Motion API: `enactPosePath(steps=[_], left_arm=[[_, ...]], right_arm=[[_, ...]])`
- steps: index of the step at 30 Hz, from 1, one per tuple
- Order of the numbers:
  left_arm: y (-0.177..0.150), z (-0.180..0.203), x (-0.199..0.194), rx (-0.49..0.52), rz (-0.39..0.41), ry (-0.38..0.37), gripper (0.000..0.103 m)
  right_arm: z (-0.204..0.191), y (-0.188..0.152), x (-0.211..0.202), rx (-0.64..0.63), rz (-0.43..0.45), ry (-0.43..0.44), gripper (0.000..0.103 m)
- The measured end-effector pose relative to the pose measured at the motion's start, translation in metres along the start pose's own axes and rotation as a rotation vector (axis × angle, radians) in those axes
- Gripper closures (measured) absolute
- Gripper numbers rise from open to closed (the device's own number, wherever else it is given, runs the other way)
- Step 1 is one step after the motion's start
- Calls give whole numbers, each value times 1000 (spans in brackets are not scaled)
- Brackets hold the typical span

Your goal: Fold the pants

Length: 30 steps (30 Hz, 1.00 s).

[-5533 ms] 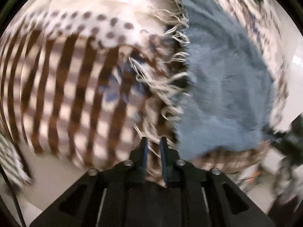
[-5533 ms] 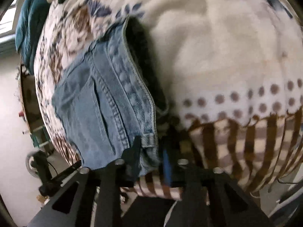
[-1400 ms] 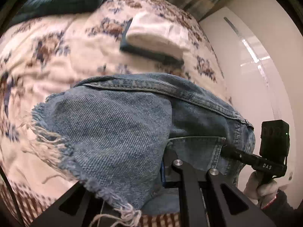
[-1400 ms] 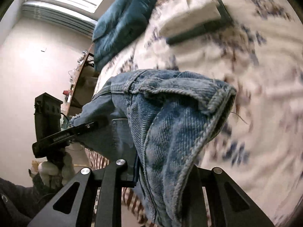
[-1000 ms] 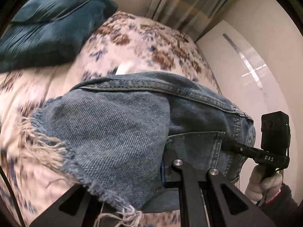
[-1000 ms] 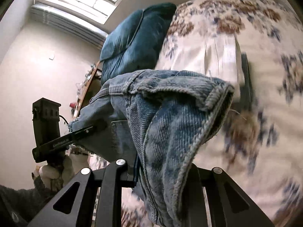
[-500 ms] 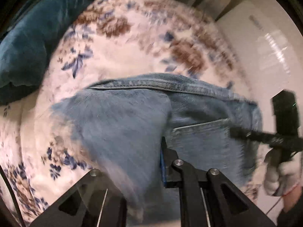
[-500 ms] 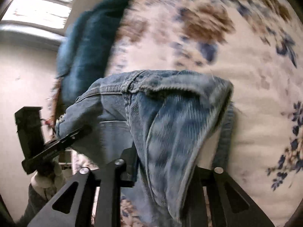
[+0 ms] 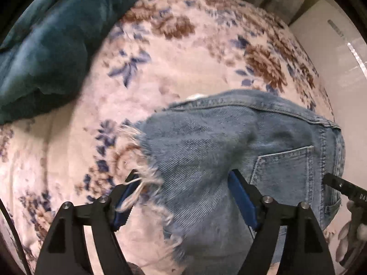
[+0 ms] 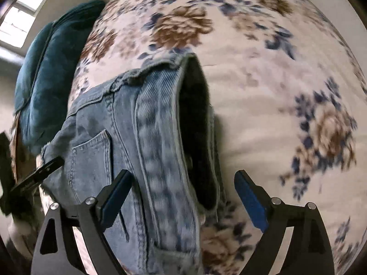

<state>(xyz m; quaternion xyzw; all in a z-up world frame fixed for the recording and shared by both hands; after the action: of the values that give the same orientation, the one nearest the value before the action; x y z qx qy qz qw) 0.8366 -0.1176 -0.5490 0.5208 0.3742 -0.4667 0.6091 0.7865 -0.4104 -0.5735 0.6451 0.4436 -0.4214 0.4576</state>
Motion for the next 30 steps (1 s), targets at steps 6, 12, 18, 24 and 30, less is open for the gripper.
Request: enactPosePath(steps=[6,12,18,24,30], left_arm=[[-23,8,-67,23,137,46,23],[-68,14,-151,31,215,83,23],[-116,21,-244,45,259,95,23],[-168,31,-345,66,304,86,23],[-217,38,-427,82,331,71,23]], right_arm=[[-19,-35,-68,-102,141,-258,10],[-44,-87,-159,-91,245,-341,10],[-78,-138,-265,-109,334,-370,10],[-117,-202,-361,-123,378,-325,10],[-149,-267,-452,-144,425,-310,10]])
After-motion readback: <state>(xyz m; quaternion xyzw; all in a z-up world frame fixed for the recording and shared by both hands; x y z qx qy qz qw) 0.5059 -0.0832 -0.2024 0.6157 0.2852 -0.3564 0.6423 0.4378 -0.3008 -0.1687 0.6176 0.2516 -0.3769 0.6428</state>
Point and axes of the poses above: each gripper's, at about its wrist camera, not at the fingertips, and x roughly the way its jaws point, z to its right, y to its top, the point moved 10 cm from there along x, roughly the way its jaws point, and after that the axes turned 7 degrees about -x, right-handed, at the moved point
